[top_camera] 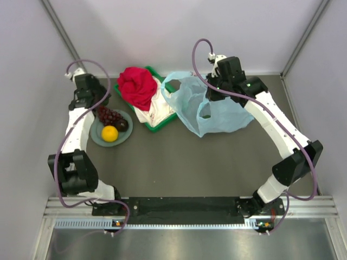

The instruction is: Place the fruits into the plastic bag

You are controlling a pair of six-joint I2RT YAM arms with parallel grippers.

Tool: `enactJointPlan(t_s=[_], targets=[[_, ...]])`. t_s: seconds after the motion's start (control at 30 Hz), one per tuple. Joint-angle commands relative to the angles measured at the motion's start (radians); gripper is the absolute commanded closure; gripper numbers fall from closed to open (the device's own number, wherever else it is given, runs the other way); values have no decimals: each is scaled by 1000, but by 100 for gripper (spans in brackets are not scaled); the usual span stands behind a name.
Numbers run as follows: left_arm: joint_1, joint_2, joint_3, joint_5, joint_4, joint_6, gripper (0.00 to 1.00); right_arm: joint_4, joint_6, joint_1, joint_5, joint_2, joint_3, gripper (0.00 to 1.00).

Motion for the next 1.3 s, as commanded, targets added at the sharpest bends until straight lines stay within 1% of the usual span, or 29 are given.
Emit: enactJointPlan(t_s=[0.0, 0.07, 0.17, 0.2, 0.27, 0.43, 0.47, 0.5, 0.57, 0.73, 0.83, 1.0, 1.1, 1.27], targets=[[-137, 49, 116, 40, 102, -9, 71, 27, -8, -11, -4, 0, 52, 100], [-185, 69, 141, 95, 129, -27, 71, 27, -6, -9, -6, 2, 54, 100], [-311, 116, 181, 158, 182, -12, 71, 25, -3, -10, -6, 2, 55, 100], [-331, 139, 188, 209, 199, -10, 71, 24, -3, -9, -6, 2, 57, 100], [-380, 162, 188, 255, 242, -30, 72, 27, 1, -9, -6, 3, 58, 100], [-452, 237, 191, 399, 303, -46, 72, 25, 12, -9, 2, 2, 60, 100], [-474, 262, 214, 418, 301, -41, 72, 24, 14, -10, 3, 0, 58, 100], [-483, 276, 228, 465, 297, -33, 72, 25, 15, -11, 5, 0, 57, 100], [-513, 305, 266, 494, 287, 0, 72, 24, 18, -9, 5, -4, 55, 100], [-556, 357, 305, 583, 294, 10, 72, 19, 24, -9, 9, -12, 46, 100], [-566, 378, 311, 591, 299, -16, 71, 25, 34, -9, 22, -21, 35, 100], [-599, 469, 372, 683, 316, -15, 71, 31, 41, -9, 20, -21, 32, 100], [-616, 515, 423, 702, 250, 28, 71, 30, 46, -9, 19, -21, 37, 100], [-623, 561, 446, 711, 175, 75, 70, 22, 50, -9, 17, -21, 35, 100]])
